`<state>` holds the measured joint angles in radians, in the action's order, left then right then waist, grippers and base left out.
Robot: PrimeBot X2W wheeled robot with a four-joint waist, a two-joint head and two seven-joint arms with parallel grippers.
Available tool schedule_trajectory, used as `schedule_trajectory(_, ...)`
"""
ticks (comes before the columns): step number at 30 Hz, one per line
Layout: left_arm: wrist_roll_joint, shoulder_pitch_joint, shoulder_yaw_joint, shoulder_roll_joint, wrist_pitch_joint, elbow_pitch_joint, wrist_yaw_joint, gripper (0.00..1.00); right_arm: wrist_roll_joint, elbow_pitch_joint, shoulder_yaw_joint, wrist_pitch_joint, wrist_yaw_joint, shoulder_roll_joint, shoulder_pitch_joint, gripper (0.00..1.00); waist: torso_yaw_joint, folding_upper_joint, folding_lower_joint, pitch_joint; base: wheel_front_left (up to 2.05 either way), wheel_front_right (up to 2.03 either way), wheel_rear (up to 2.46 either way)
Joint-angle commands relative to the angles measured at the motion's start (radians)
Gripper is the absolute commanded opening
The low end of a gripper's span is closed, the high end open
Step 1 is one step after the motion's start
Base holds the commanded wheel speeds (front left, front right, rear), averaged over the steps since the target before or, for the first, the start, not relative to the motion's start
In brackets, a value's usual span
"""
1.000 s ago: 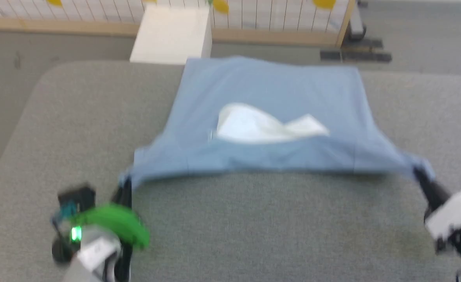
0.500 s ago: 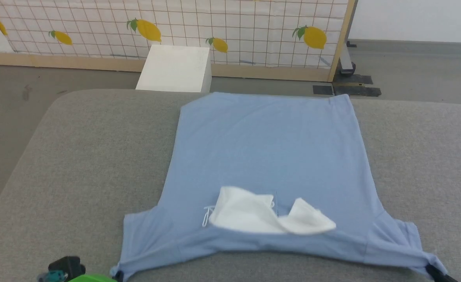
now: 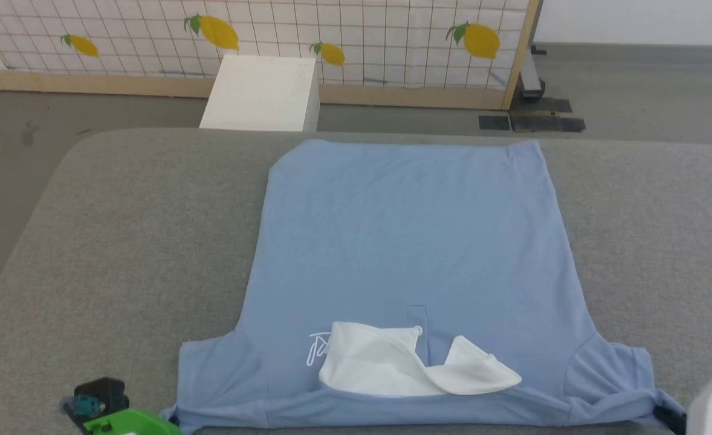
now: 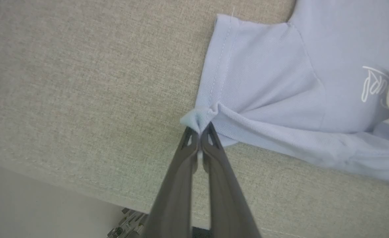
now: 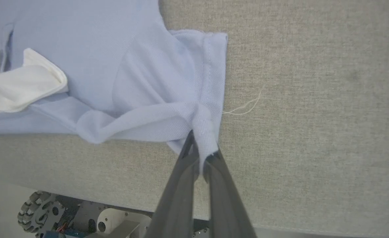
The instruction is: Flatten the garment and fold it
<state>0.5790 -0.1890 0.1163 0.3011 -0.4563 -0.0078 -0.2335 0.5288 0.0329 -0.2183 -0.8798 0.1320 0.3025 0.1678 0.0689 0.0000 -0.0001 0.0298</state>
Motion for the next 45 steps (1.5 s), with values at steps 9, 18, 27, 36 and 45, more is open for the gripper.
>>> schedule_trajectory(9,-0.012,0.092,0.038,-0.02,0.026,0.012,0.028,0.0,-0.118,-0.069,0.17,-0.205,-0.001,0.038,-0.152,0.0,0.012,0.0,0.0001,0.06,0.0,0.0,0.0)
schedule_trajectory(18,-0.001,0.118,0.052,-0.036,0.043,0.036,0.043,0.0,-0.095,-0.126,0.247,-0.242,-0.001,0.07,-0.179,1.0,0.02,0.0,0.0001,0.064,0.0,0.0,0.0)
schedule_trajectory(27,0.007,0.098,0.045,-0.026,0.051,0.028,0.042,0.0,0.037,-0.011,0.076,-0.228,-0.001,0.032,-0.194,1.0,-0.001,0.0,0.0001,0.017,0.0,0.0,0.0)
schedule_trajectory(36,0.008,0.093,0.041,-0.027,0.068,0.001,0.036,0.0,0.038,0.127,-0.098,0.013,-0.001,-0.042,-0.282,1.0,-0.008,0.0,0.0001,0.018,0.0,0.0,0.0)
schedule_trajectory(45,0.001,0.1,0.035,-0.038,0.097,-0.07,0.016,0.0,-0.116,-0.019,-0.072,0.412,-0.001,-0.061,-0.471,1.0,0.001,0.0,0.0001,0.119,0.0,0.0,0.0)
